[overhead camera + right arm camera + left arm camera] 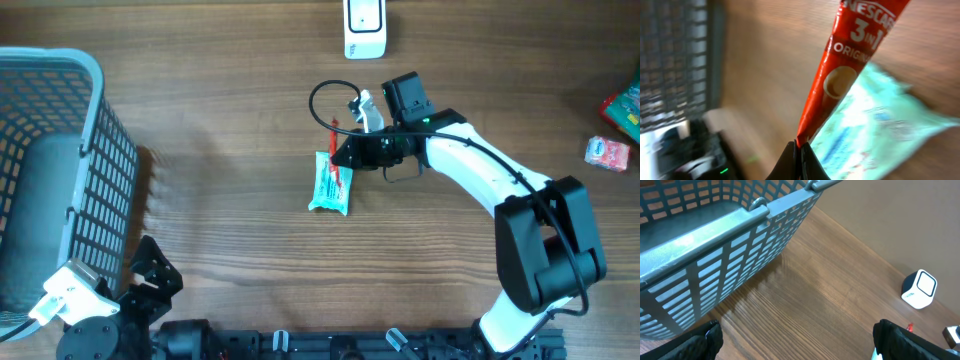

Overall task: Scan the item barcode
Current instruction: 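Hold the Nescafe sachet in front of the white scanner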

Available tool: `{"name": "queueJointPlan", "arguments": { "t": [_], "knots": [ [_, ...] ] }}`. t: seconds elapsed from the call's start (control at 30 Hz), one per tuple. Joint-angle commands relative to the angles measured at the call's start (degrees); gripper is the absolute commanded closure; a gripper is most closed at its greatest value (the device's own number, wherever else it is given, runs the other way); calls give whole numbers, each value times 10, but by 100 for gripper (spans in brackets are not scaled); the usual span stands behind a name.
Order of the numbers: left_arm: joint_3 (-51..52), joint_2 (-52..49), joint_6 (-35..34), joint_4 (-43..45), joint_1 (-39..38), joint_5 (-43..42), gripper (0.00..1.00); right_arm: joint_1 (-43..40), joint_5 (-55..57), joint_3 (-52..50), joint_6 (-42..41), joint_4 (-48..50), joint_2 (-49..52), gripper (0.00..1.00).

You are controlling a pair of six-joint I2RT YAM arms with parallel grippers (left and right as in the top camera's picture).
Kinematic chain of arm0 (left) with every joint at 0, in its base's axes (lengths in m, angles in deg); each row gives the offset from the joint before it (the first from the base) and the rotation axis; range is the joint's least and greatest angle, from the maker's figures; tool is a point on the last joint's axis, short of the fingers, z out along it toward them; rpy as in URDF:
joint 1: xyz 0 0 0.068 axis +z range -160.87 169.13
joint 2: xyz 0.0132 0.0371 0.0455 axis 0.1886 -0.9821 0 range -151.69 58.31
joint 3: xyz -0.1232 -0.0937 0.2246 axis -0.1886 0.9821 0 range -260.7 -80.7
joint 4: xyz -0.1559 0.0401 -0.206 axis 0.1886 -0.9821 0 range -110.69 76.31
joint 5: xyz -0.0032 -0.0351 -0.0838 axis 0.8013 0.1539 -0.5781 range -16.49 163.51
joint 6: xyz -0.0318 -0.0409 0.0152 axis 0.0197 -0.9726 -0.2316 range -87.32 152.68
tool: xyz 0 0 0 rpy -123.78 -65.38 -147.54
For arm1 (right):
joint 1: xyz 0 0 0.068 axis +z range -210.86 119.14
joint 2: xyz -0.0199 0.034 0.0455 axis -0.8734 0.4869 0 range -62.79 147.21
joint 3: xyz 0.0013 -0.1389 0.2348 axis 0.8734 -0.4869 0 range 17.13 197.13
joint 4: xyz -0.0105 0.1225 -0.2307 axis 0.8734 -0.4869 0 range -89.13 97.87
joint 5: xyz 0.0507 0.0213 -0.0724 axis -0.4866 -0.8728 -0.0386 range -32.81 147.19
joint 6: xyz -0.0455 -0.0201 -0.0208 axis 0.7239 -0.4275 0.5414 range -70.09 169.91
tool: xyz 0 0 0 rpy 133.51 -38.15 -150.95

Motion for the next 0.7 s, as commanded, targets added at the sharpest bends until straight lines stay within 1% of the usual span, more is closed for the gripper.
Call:
{"name": "queueJointPlan", "arguments": {
  "t": [0.0,0.07,0.17,0.3,0.47,0.57,0.67],
  "knots": [
    [0,3,4,1,3,3,0,0,169,72,18,-20,-19,95],
    [0,3,4,1,3,3,0,0,231,113,1,-34,-19,95],
    [0,3,4,1,3,3,0,0,281,155,-12,-34,-5,96],
    [0,3,4,1,3,3,0,0,323,233,-6,-29,58,96],
    [0,3,4,1,3,3,0,-18,333,384,3,-28,194,95],
    [0,3,4,1,3,3,0,-33,333,446,5,-24,261,95],
    [0,3,4,1,3,3,0,-42,333,472,5,-2,293,95]
  ]
}}
